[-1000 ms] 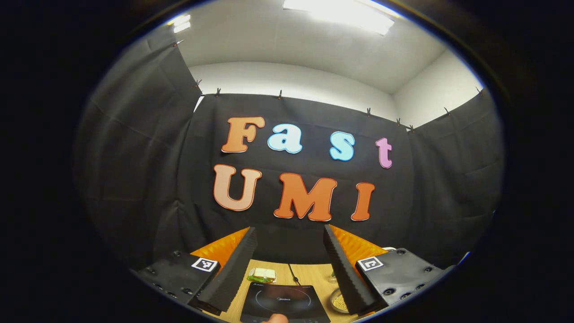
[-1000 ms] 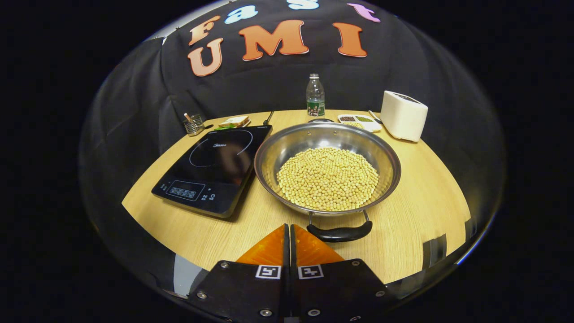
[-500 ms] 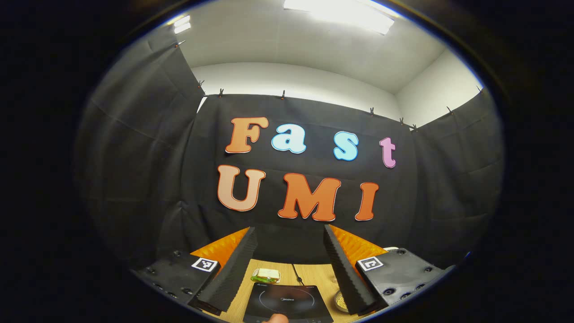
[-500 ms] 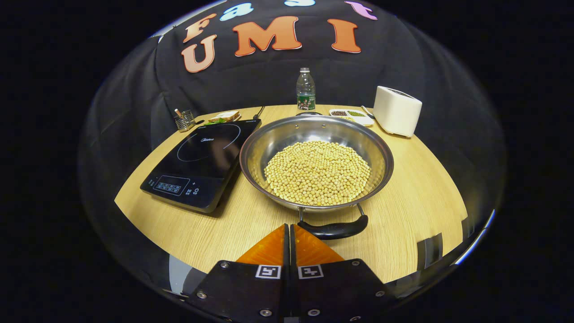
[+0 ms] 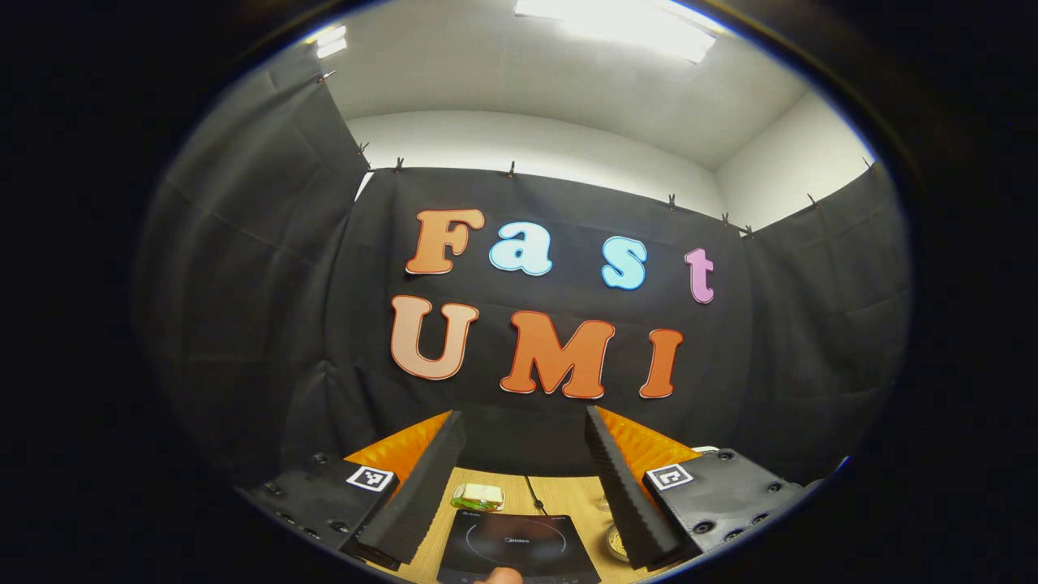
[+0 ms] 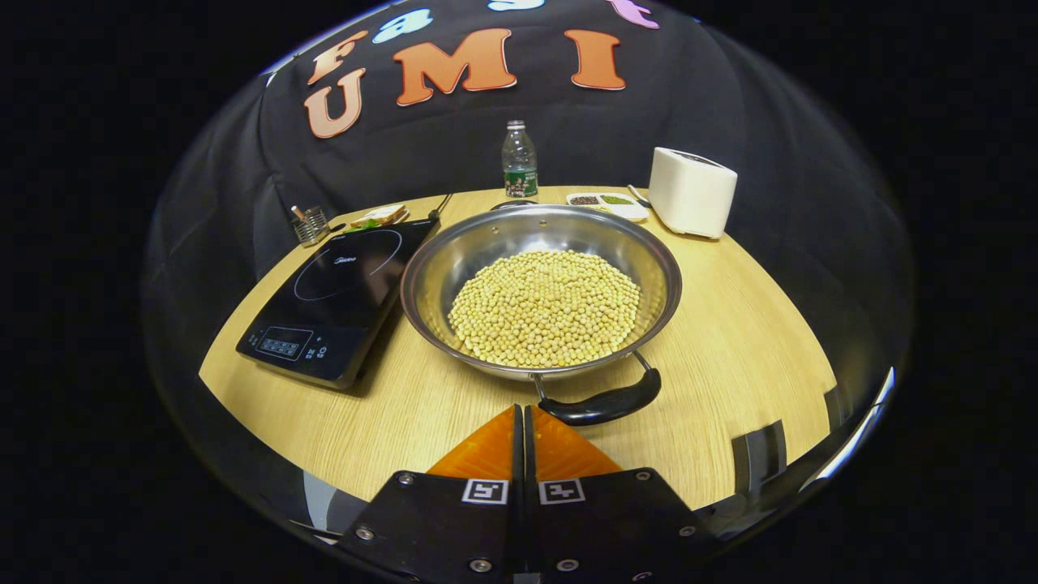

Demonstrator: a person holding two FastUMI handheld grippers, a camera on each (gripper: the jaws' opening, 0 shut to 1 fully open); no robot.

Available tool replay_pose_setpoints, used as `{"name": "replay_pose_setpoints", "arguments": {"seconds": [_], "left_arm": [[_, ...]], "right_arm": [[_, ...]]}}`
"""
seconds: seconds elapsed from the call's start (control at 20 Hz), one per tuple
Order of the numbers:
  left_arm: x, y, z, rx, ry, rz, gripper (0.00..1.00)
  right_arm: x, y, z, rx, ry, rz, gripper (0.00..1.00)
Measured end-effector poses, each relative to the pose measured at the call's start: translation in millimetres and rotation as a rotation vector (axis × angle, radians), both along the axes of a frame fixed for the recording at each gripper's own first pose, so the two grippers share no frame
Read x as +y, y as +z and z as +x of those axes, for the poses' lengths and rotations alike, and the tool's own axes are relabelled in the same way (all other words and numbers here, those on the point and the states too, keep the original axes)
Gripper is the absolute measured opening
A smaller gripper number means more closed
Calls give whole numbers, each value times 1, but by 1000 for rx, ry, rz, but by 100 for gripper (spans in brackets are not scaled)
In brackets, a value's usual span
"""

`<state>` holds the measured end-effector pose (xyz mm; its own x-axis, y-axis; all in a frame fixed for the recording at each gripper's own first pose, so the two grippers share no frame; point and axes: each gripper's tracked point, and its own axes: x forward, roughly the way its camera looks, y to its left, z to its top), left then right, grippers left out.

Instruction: First push the handle of the pot to place it horizontally, then grasp the pot with both hands and set it on the induction cooktop.

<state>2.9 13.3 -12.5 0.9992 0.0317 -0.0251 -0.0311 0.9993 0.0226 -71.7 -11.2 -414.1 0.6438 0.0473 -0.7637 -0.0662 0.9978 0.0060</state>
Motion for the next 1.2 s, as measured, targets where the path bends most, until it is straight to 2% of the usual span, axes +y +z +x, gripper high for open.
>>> {"name": "replay_pose_setpoints", "arguments": {"seconds": [0.3,0.5,0.65,0.85,1.2], "left_arm": [[4,-1,6,-3,14,4,96],[2,-5,8,5,9,-1,98],[4,-7,13,7,18,5,98],[1,-11,20,20,21,4,97],[-9,-4,21,8,9,36,97]], "right_arm": [[-22,-2,8,4,-42,-24,0],[-50,-11,12,17,-101,-78,0],[-51,-12,15,32,-131,-27,0],[-68,-13,23,26,-162,-44,0],[-99,-16,47,29,-258,13,0]]}}
